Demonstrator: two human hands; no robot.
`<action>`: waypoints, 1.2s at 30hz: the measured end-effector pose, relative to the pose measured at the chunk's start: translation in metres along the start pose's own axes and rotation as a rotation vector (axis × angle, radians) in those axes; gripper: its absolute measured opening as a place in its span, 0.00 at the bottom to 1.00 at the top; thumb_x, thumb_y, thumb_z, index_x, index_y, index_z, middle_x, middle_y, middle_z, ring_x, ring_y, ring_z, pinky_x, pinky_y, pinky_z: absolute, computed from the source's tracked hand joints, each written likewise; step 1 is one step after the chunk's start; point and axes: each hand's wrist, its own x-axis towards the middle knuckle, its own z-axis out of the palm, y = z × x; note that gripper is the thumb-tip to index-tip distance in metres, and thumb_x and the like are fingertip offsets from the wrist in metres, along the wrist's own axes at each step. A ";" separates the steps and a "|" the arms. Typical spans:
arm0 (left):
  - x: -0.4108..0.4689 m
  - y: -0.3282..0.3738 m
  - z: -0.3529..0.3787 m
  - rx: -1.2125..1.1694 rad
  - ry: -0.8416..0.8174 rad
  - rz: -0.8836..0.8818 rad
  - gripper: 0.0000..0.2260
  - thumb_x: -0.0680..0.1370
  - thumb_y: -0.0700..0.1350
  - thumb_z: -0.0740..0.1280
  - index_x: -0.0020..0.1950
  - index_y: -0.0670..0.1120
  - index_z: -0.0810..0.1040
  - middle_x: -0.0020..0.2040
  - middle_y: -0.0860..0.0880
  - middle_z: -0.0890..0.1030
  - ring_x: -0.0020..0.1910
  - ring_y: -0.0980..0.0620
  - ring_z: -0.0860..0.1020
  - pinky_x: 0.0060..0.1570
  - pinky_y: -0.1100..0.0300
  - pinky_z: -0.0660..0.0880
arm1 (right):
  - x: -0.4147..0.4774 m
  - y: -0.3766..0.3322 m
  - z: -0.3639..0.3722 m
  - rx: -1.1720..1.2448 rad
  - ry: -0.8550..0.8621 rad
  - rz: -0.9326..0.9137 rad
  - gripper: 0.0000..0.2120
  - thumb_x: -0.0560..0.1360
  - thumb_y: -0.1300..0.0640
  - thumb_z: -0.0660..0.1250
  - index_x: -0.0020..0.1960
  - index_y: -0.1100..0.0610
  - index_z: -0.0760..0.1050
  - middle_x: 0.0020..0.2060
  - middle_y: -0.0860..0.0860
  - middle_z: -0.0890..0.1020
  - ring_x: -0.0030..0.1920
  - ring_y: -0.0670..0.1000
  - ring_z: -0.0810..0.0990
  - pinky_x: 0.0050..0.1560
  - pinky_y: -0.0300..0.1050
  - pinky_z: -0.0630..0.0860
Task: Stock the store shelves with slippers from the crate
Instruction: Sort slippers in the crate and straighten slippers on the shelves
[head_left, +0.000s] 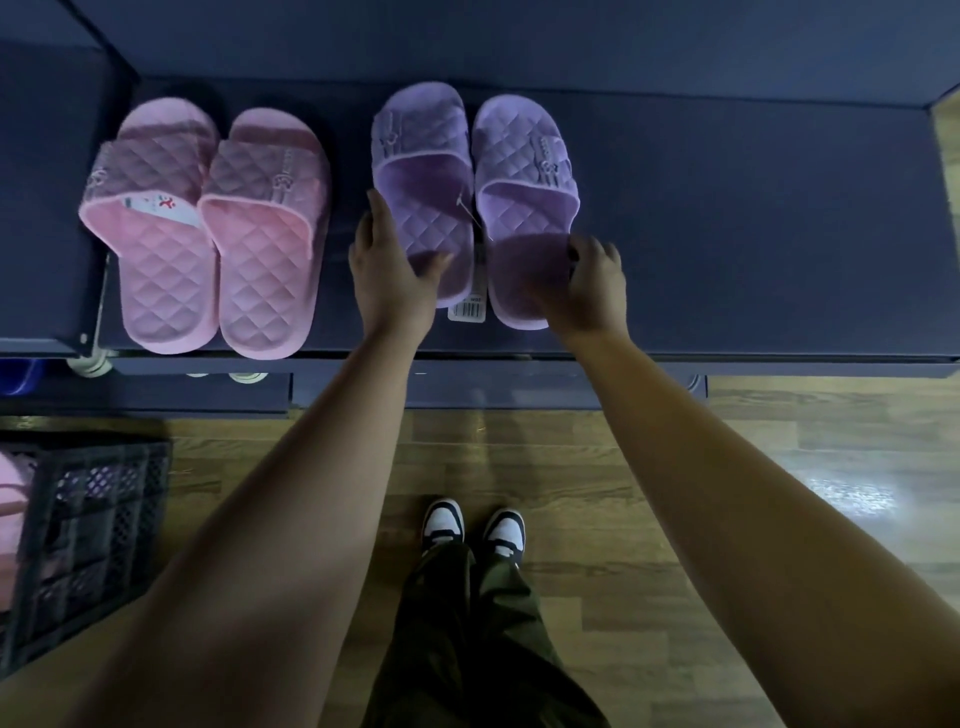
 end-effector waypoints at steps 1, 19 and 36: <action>0.000 0.000 0.000 0.017 -0.005 0.003 0.40 0.74 0.50 0.71 0.78 0.41 0.51 0.76 0.43 0.61 0.74 0.44 0.59 0.70 0.56 0.56 | -0.001 0.001 0.000 -0.002 -0.006 -0.005 0.23 0.70 0.61 0.69 0.63 0.61 0.72 0.59 0.58 0.73 0.56 0.57 0.74 0.50 0.41 0.68; -0.139 -0.001 -0.185 0.373 0.093 0.146 0.16 0.77 0.49 0.60 0.60 0.43 0.77 0.53 0.42 0.81 0.50 0.39 0.78 0.48 0.50 0.72 | -0.148 -0.118 -0.035 0.034 -0.140 -0.243 0.17 0.76 0.59 0.63 0.65 0.56 0.74 0.62 0.55 0.75 0.56 0.54 0.78 0.54 0.42 0.72; -0.291 -0.227 -0.510 0.569 0.342 -0.025 0.15 0.77 0.50 0.62 0.60 0.46 0.78 0.49 0.45 0.83 0.47 0.43 0.80 0.49 0.52 0.72 | -0.419 -0.331 0.164 -0.044 -0.359 -0.617 0.13 0.77 0.58 0.64 0.60 0.57 0.78 0.56 0.56 0.81 0.54 0.56 0.79 0.54 0.46 0.74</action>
